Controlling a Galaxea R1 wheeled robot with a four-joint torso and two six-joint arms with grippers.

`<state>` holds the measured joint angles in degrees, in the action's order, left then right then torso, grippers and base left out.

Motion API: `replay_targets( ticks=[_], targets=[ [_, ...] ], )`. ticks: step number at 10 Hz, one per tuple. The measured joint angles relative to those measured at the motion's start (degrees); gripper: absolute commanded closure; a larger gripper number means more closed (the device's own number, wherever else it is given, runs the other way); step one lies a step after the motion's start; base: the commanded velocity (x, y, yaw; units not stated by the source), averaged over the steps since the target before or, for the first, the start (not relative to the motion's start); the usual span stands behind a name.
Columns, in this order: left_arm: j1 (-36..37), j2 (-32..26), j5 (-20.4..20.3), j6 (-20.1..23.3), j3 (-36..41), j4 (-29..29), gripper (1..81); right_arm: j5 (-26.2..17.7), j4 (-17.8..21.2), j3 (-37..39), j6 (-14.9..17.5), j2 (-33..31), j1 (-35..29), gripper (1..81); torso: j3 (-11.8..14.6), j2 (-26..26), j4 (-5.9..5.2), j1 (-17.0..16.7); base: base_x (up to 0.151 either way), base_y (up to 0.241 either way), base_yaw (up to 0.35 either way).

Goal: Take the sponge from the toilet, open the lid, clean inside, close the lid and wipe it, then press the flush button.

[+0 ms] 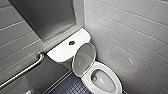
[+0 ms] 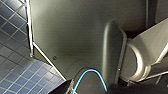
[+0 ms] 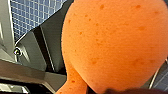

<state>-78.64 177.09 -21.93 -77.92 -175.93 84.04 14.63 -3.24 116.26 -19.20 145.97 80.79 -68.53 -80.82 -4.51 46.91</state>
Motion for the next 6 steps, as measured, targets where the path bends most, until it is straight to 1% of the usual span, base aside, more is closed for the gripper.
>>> replay_targets(
  ticks=[1, 2, 3, 4, 5, 6],
  targets=[
    [-0.4, 0.7, 5.3, 4.8, -0.1, -5.2, 1.0, -0.2, 0.0, 0.0, 0.0, 0.0, 0.0, 81.1, 0.0, 0.0, 0.00, 0.0, 0.000, 0.000, 0.000],
    [-0.6, 1.9, 10.8, 9.0, -0.1, -12.6, 1.0, -0.4, 0.0, 0.0, 0.0, 0.0, -0.1, 81.1, 0.0, 0.0, 0.00, 0.0, 0.000, 0.000, 0.000],
    [-0.5, 3.0, 14.9, 14.0, 0.1, -18.7, 1.0, -0.4, 0.0, 0.0, 0.0, 0.0, -0.3, 81.1, 0.0, 0.0, 0.00, 0.0, 0.000, 0.000, 0.000],
    [-0.5, 3.6, 18.4, 21.7, 0.9, -25.1, 1.0, -0.4, 0.0, 0.0, 0.0, 0.0, -0.3, 81.1, 0.0, 0.0, 0.00, 0.0, 0.000, 0.000, 0.000],
    [-0.3, 3.8, 20.5, 31.3, 1.8, -32.7, 1.0, -0.5, 0.0, 0.0, 0.0, 0.0, -0.3, 81.1, 0.0, 0.0, 0.00, 0.0, 0.000, 0.000, 0.000],
    [0.1, 3.7, 22.9, 41.9, 2.8, -41.8, 1.0, -0.5, 0.0, 0.0, 0.0, 0.0, -0.3, 81.1, 0.0, 0.0, 0.00, 0.0, 0.000, 0.000, 0.000]
  ],
)
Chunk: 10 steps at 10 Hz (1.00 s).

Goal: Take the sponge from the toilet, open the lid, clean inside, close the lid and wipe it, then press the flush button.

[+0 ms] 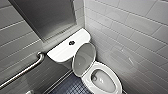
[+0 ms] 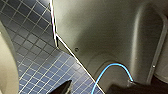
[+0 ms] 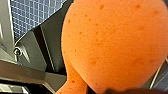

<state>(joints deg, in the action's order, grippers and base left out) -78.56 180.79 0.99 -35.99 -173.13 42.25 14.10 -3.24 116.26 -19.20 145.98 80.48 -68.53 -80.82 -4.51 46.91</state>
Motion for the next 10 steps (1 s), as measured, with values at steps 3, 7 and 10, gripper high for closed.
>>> replay_targets(
  ticks=[3, 7, 10],
  targets=[
    [2.0, -1.4, 1.3, 26.8, 5.8, -31.9, 1.0, 0.0, -0.3, 0.0, 0.1, 0.4, 0.0, 81.1, 0.0, 0.0, 0.00, 0.0, 0.000, 0.000, 0.000],
    [5.0, -5.8, -0.9, 35.9, 18.0, -44.5, 1.0, 0.0, -2.2, 1.0, 0.1, 1.3, 0.7, 81.1, 0.0, 0.0, 0.00, 0.0, 0.000, 0.000, 0.000],
    [6.8, -13.1, -0.8, 36.9, 30.5, -45.3, 1.0, 0.9, -2.6, 1.0, 0.4, 1.6, 1.7, 81.1, 0.0, 0.0, 0.00, 0.0, 0.000, 0.000, 0.000]
  ],
)
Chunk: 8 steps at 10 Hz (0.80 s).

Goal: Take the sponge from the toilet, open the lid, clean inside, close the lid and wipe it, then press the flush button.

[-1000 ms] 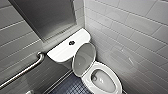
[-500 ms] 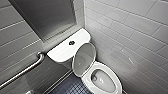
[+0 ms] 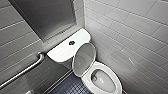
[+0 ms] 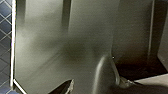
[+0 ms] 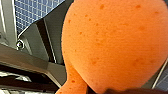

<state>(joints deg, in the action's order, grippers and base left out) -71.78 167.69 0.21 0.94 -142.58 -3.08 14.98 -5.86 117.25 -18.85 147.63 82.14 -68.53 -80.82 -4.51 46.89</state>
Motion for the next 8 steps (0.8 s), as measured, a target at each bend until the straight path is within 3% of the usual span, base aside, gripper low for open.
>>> replay_targets(
  ticks=[3, 8],
  targets=[
    [4.3, -6.2, 0.7, 0.5, 13.6, -0.6, 1.0, 0.1, -1.2, -0.2, 0.0, -0.1, 0.4, 81.1, 0.0, 0.0, 0.00, 0.0, 0.000, 0.000, 0.000],
    [13.6, -12.5, 3.5, 0.4, 25.6, -1.9, 1.0, 0.8, -1.5, -0.3, 0.1, -0.1, 2.2, 81.1, 1.3, 0.0, 0.00, 0.0, 0.000, 0.000, 0.000]
  ],
)
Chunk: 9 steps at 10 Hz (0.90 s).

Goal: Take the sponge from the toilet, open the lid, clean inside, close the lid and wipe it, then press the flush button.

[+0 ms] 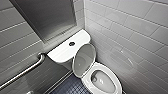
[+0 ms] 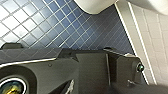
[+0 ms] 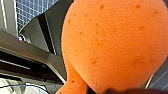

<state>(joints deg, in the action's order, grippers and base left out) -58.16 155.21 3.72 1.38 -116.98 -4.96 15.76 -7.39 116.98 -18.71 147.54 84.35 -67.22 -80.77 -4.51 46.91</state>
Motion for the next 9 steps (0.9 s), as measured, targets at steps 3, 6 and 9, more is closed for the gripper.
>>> replay_targets(
  ticks=[3, 6, 9],
  targets=[
    [5.2, -1.3, 1.0, -0.2, 3.4, -4.1, 1.0, 0.8, 0.0, 0.0, 0.0, 0.0, 0.6, 81.1, 5.8, 0.0, 0.00, 0.0, 0.000, 0.000, 0.000],
    [8.1, -1.9, 2.3, -0.8, 4.5, -10.2, 1.0, 0.8, -0.1, 0.0, 0.0, 0.2, 1.1, 81.1, 8.0, 0.0, 0.00, -0.1, 0.000, 0.000, 0.000],
    [11.5, -4.5, 1.8, -1.2, 4.6, -19.7, 1.0, 1.2, -0.1, 0.5, 0.0, 0.5, 1.6, 81.1, 7.9, 0.0, 0.00, -0.1, 0.000, 0.000, 0.000]
  ],
)
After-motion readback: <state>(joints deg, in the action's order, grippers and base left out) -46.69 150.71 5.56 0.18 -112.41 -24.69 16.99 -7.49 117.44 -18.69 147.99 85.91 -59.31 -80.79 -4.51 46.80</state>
